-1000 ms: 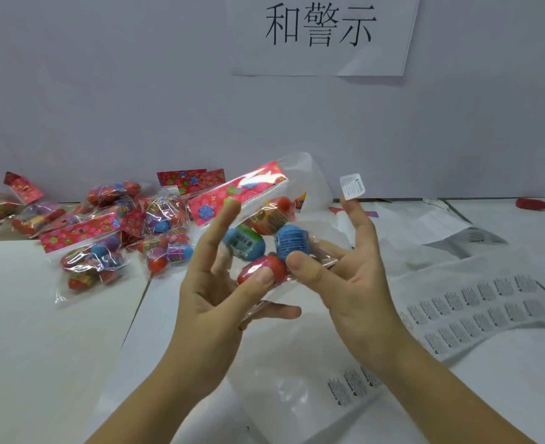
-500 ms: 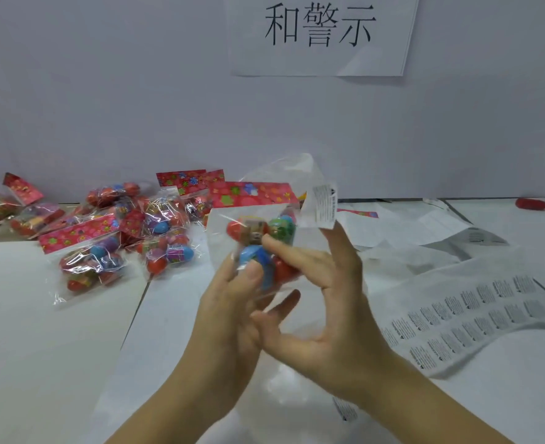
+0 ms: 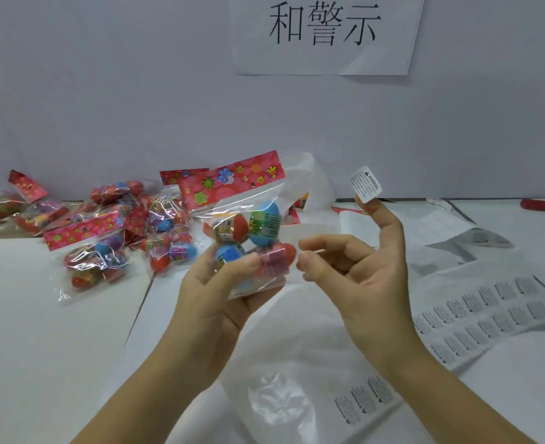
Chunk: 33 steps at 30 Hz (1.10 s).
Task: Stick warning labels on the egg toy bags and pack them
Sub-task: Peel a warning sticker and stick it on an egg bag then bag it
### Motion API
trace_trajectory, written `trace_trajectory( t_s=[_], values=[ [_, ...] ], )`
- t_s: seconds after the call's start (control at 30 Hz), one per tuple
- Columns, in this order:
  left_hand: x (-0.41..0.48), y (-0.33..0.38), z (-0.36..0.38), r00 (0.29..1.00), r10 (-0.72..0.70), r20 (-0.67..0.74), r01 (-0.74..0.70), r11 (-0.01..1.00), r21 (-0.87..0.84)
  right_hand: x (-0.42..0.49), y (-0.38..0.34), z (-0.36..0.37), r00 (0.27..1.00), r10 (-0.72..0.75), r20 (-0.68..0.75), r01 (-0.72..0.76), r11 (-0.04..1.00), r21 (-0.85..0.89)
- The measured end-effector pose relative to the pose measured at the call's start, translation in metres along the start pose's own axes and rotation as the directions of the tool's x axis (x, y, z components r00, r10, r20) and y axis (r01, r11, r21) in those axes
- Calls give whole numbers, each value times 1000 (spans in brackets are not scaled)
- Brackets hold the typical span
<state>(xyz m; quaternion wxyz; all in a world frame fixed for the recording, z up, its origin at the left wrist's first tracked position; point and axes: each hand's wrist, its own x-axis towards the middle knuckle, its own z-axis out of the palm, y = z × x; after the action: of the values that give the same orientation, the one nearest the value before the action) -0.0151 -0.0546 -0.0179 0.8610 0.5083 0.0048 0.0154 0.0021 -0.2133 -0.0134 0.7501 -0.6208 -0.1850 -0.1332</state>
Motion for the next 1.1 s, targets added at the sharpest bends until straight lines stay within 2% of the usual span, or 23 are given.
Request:
trace_trajectory(
  t_s=[0.1, 0.23, 0.33, 0.43, 0.5, 0.63, 0.87, 1.1],
  values=[
    [0, -2, 1, 999, 33, -38, -31, 997, 65, -2, 0, 3, 1000, -3, -14, 3, 1000, -28],
    [0, -1, 1, 995, 46, -84, -47, 999, -14, -1, -6, 0, 995, -29, -91, 30, 1000, 8],
    [1, 1, 2, 992, 64, -109, -68, 997, -34, 3, -14, -5, 984, 162, 75, -172, 974, 146],
    [0, -1, 3, 989, 97, -110, -99, 995, -9, 3, -15, -5, 926, 307, 221, -323, 946, 41],
    [-2, -2, 4, 990, 82, -117, -81, 997, 13, 3, -13, -4, 916, 321, 238, -319, 946, -51],
    [-3, -4, 4, 990, 126, -60, -119, 987, 112, 3, -13, -5, 941, 265, 210, -238, 960, -146],
    [-5, -7, 7, 984, 174, -29, -167, 972, 165, 1, -9, -3, 958, 223, 178, -192, 966, -174],
    [-6, -6, 9, 979, 199, -34, -194, 973, 125, -1, -8, -2, 966, 212, 147, -182, 964, -194]
  ],
)
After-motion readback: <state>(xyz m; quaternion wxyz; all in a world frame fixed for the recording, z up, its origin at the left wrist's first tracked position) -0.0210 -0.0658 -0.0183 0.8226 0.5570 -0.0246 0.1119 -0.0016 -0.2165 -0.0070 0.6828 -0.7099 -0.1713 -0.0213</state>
